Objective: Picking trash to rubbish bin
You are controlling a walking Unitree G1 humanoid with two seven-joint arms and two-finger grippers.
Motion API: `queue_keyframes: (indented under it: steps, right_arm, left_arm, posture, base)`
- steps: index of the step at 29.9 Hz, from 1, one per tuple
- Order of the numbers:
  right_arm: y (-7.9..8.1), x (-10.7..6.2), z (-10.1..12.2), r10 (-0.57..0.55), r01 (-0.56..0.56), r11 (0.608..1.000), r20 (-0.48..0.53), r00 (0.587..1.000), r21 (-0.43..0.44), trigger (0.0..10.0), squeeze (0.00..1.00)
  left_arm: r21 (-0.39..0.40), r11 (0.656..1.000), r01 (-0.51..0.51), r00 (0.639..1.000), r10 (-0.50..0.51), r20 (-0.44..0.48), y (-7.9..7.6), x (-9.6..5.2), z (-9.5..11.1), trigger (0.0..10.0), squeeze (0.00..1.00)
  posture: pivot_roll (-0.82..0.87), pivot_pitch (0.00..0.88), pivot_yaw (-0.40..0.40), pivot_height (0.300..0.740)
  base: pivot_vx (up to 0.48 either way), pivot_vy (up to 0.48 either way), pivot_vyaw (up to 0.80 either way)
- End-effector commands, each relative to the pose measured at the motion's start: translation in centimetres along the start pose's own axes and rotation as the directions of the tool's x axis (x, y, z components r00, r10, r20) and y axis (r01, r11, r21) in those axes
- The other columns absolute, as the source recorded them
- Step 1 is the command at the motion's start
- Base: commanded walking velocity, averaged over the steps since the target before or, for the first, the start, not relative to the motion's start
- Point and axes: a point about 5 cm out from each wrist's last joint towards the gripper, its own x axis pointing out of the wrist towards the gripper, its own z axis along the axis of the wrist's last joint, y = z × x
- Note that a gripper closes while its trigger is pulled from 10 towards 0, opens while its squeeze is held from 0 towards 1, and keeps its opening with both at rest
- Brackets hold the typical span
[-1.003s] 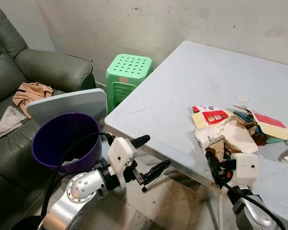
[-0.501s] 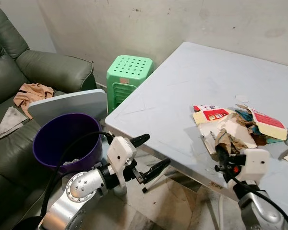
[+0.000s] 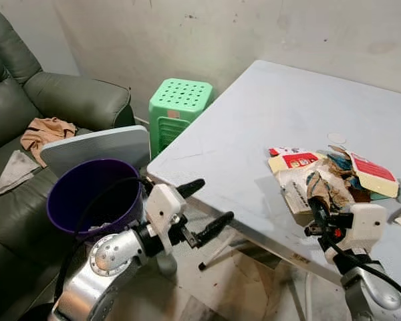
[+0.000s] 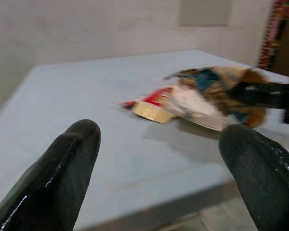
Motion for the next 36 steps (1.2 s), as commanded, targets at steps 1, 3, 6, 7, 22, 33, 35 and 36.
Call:
queue_keyframes:
  steps: [1, 3, 6, 7, 22, 33, 35, 36]
  right_arm:
    - [-0.1, 0.2, 1.3, -0.015, 0.015, 1.0, 0.076, 0.997, -0.001, 10.0, 0.0]
    - [0.2, 0.8, 2.0, -0.041, 0.042, 0.999, 0.103, 0.994, -0.011, 10.0, 0.0]
    - [0.4, 1.7, 2.6, -0.091, 0.093, 0.996, 0.128, 0.988, -0.012, 10.0, 0.0]
    - [0.6, 2.1, 2.9, -0.12, 0.121, 0.993, 0.146, 0.982, -0.003, 10.0, 0.0]
    - [5.1, 3.8, 2.9, -0.171, 0.182, 0.983, 0.223, 0.96, -0.029, 10.0, 0.0]
    - [5.6, 3.3, 3.7, -0.161, 0.188, 0.979, 0.266, 0.95, -0.081, 10.0, 0.0]
    - [5.6, 3.3, 3.8, -0.147, 0.185, 0.975, 0.27, 0.952, -0.121, 10.0, 0.0]
    - [5.6, 3.3, 3.8, -0.148, 0.188, 0.973, 0.27, 0.951, -0.132, 10.0, 0.0]
  left_arm:
    - [0.006, 0.999, -0.038, 0.999, 0.038, 0.014, 0.8, 0.0, 0.3, 10.0, 0.0]
    - [0.025, 0.994, -0.103, 0.994, 0.102, 0.028, 2.3, -0.1, 0.7, 10.0, 0.0]
    - [0.033, 0.978, -0.205, 0.978, 0.204, 0.042, 4.3, -0.2, 1.2, 10.0, 0.0]
    - [0.038, 0.963, -0.267, 0.963, 0.265, 0.046, 5.5, -0.3, 1.4, 10.0, 0.0]
    - [0.068, 0.818, -0.572, 0.82, 0.567, 0.077, 10.1, -2.6, 0.7, 10.0, 0.0]
    - [0.025, 0.81, -0.586, 0.805, 0.579, 0.134, 11.4, -3.8, 1.6, 10.0, 0.0]
    - [0.034, 0.808, -0.588, 0.805, 0.58, 0.129, 11.5, -3.9, 1.5, 10.0, 0.0]
    - [0.026, 0.804, -0.594, 0.8, 0.586, 0.132, 11.7, -3.9, 1.6, 10.0, 0.0]
  posture:
    - [-0.07, 0.045, 0.002, 0.74]
    - [-0.07, 0.046, 0.003, 0.74]
    - [-0.06, 0.043, 0.006, 0.74]
    - [-0.05, 0.041, 0.004, 0.74]
    - [-0.04, 0.027, 0.011, 0.74]
    - [-0.04, 0.033, 0.015, 0.74]
    - [-0.04, 0.034, 0.017, 0.74]
    - [-0.04, 0.034, 0.019, 0.74]
  base:
    - [0.0, 0.0, 0.0]
    - [0.0, 0.0, 0.0]
    - [0.0, 0.0, 0.0]
    - [0.0, 0.0, 0.0]
    - [0.0, 0.0, 0.0]
    - [0.0, 0.0, 0.0]
    - [0.0, 0.0, 0.0]
    - [0.0, 0.0, 0.0]
